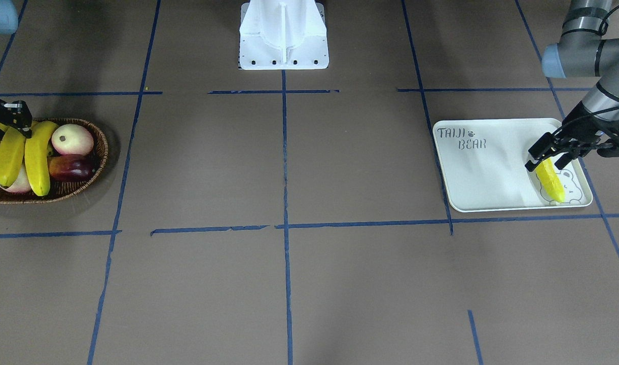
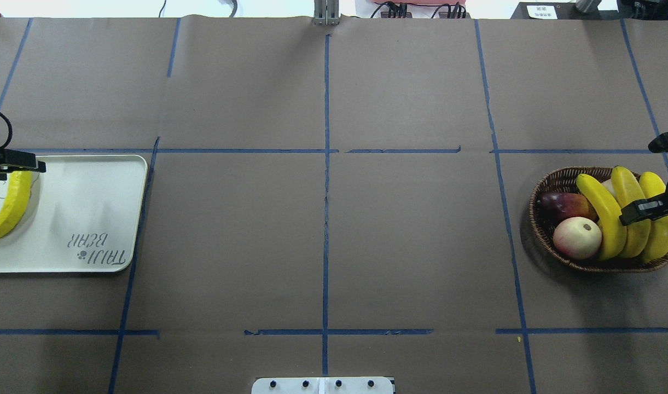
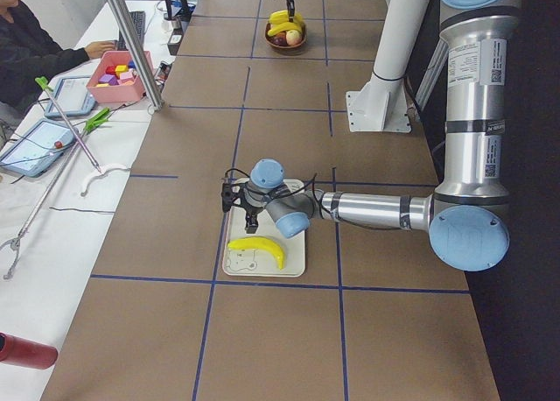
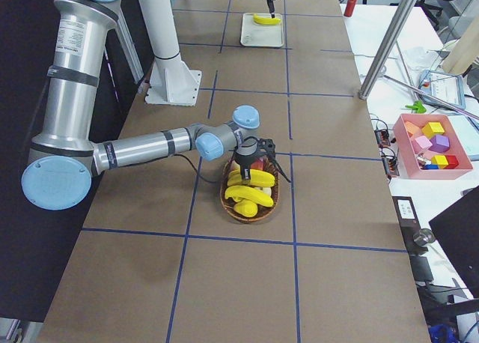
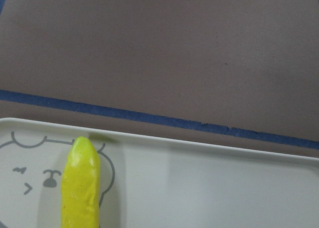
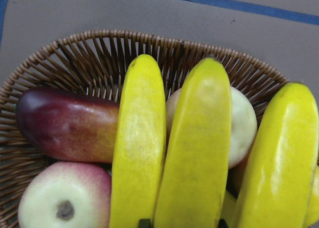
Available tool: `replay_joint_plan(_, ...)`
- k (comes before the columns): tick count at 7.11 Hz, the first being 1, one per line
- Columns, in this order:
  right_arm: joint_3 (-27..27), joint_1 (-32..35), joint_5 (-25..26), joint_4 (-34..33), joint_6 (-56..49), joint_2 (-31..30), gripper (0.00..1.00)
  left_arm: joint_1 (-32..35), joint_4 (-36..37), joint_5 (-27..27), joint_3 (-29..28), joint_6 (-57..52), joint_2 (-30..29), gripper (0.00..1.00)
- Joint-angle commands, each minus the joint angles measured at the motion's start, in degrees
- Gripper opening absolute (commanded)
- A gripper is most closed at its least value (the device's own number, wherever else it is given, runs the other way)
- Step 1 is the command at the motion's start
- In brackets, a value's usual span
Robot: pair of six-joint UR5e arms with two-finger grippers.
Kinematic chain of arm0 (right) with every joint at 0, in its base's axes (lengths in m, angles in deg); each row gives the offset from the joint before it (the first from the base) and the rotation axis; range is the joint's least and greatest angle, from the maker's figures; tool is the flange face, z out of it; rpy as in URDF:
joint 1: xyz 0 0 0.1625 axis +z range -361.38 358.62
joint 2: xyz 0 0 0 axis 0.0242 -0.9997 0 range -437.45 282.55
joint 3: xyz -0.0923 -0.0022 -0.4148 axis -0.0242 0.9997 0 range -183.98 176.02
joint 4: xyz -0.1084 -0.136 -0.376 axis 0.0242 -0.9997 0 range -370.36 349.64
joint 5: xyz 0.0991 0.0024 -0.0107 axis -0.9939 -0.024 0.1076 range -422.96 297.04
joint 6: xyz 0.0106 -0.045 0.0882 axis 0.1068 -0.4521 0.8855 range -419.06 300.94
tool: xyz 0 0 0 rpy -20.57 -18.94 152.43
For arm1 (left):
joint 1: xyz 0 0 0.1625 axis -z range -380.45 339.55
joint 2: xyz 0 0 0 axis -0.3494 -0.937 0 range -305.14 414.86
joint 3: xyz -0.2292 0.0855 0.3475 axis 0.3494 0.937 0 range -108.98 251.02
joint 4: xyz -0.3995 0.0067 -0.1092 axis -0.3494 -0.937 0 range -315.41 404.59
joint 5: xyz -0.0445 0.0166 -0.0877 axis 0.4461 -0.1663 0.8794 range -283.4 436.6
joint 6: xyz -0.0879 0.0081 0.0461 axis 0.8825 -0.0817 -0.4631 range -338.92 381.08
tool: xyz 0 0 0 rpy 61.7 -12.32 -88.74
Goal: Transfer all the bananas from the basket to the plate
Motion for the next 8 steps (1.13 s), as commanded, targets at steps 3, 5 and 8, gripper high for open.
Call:
replay_joint_plan(3,-0.95,0.32,-0.09,0.34,-0.09,-0.06,0.01,0.00,0.00,-0.09,0.21,-0.06,-0.29,0.99)
replay_joint_plan(5,-8.55,1.98,-0.09,0.16,-0.09,-3.55,0.01,0.00,0.00,-0.09,0.39,-0.06,-0.29,0.99)
replay_joint_plan(8,-12.99,16.45,-18.31,0.25,-0.09,-4.02,0.00,0.00,0.09,0.00,0.39,0.03,-0.38,0.99)
